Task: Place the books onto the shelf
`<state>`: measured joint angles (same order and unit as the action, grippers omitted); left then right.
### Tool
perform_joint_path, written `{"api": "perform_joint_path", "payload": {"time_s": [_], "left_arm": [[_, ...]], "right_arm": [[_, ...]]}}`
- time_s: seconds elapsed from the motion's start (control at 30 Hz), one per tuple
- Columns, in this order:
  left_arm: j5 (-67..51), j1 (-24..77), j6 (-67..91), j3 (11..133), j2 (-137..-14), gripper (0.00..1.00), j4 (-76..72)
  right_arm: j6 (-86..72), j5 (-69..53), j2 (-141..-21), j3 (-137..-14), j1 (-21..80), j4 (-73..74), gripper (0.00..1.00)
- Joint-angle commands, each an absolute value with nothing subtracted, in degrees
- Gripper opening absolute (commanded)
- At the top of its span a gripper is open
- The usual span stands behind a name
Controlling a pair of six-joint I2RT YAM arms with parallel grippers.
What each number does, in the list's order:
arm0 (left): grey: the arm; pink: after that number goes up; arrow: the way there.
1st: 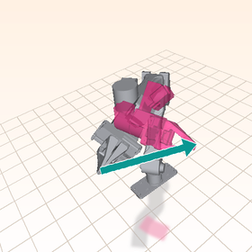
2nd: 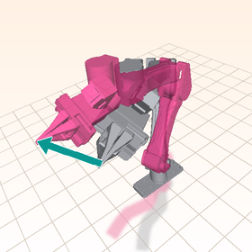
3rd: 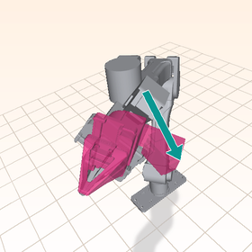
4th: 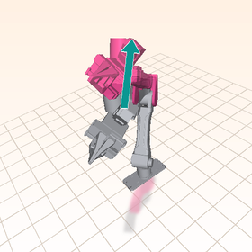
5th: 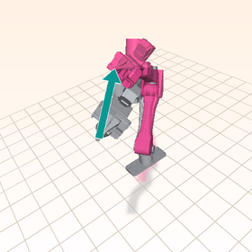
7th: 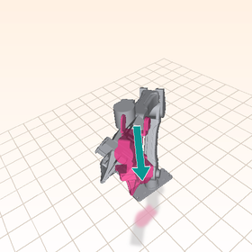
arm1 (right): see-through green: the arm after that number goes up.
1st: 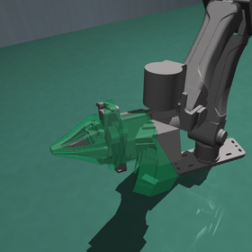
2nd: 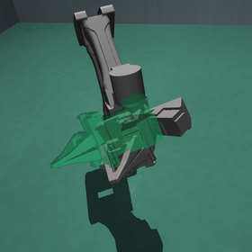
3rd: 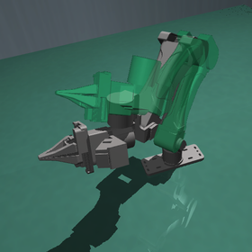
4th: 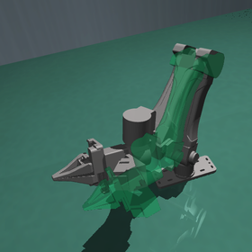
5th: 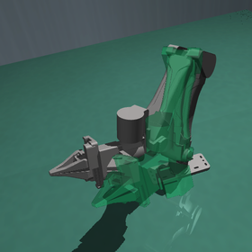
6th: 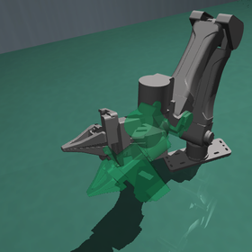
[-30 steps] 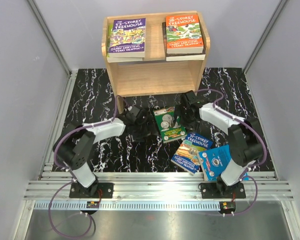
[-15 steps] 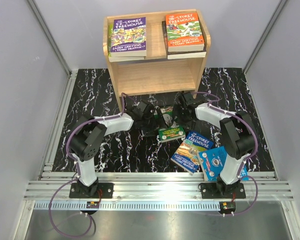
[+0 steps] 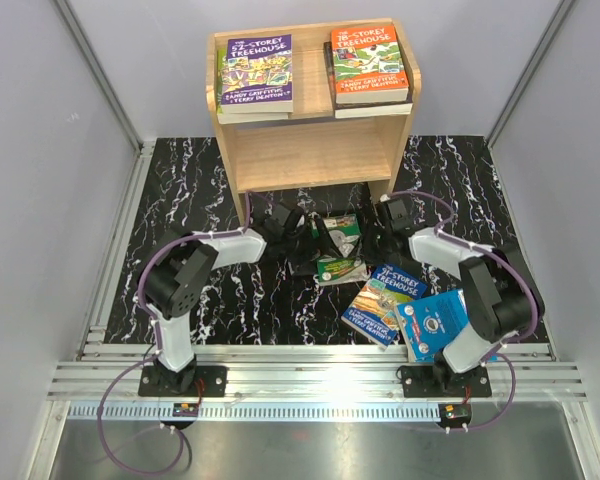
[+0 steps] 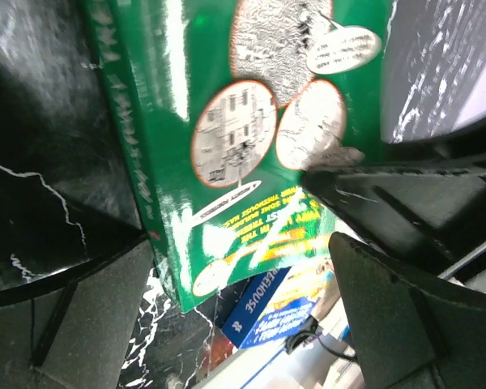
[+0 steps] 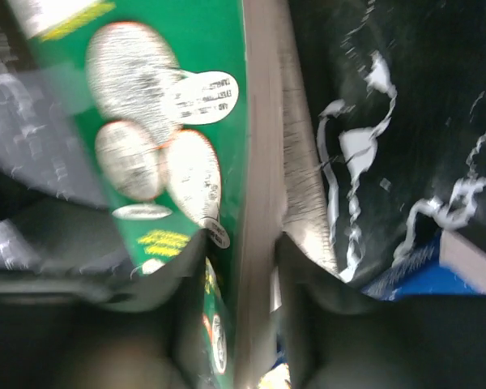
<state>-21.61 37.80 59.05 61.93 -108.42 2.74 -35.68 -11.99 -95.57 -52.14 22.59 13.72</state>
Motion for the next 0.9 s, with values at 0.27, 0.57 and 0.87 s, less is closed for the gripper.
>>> {"api": "perform_joint_path", "payload": {"time_s": [0.27,0.57,0.87], "left_arm": [[-26.28,39.73,61.09,51.43,-97.75,0.99,-5.02],[-18.12,39.20,55.46,47.99,-74.38,0.99,12.29],[-5.37,38.15,54.49,50.62,-51.08,0.99,32.41]], "right_arm": [[-37.71,-25.22,-76.92,-48.34,24.87,17.74,0.00],[-38.67,-23.56,-63.46,-61.33,24.87,32.43,0.00],[-40.60,-23.64,-70.39,-78.39,24.87,32.36,0.00]]}}
